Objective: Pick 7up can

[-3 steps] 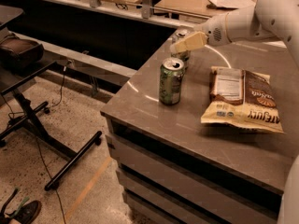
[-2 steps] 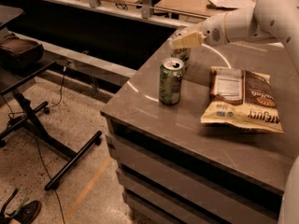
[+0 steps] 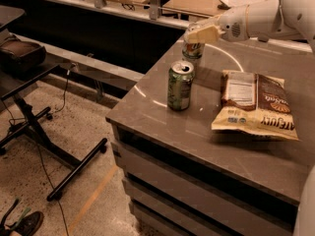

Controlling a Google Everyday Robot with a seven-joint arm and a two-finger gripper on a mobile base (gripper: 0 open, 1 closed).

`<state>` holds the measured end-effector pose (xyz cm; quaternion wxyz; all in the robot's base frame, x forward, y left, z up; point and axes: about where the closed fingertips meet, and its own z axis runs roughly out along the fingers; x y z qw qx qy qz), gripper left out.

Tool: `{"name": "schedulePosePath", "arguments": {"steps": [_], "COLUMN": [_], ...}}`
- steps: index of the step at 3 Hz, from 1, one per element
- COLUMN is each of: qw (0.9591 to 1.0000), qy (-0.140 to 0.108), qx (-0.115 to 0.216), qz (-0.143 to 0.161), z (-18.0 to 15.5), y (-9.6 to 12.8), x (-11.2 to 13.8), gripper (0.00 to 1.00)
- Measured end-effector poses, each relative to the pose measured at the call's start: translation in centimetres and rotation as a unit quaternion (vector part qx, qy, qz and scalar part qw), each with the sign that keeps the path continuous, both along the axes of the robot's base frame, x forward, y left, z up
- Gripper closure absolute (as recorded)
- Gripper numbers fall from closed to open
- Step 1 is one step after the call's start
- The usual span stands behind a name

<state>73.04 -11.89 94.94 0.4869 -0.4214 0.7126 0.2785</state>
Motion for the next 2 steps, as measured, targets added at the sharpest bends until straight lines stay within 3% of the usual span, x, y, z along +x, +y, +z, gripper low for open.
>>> {"name": "schedulePosePath", "arguments": {"steps": [1, 2], "qw": [0.9995, 0.9977], "qy": [-0.020, -0.037], "qx": [-0.013, -0.043], "qz": [0.021, 0.037], "z": [3.2, 6.4], "y": [-0.3, -0.6], "x": [-1.0, -2.4], "gripper": [1.00, 1.00]}}
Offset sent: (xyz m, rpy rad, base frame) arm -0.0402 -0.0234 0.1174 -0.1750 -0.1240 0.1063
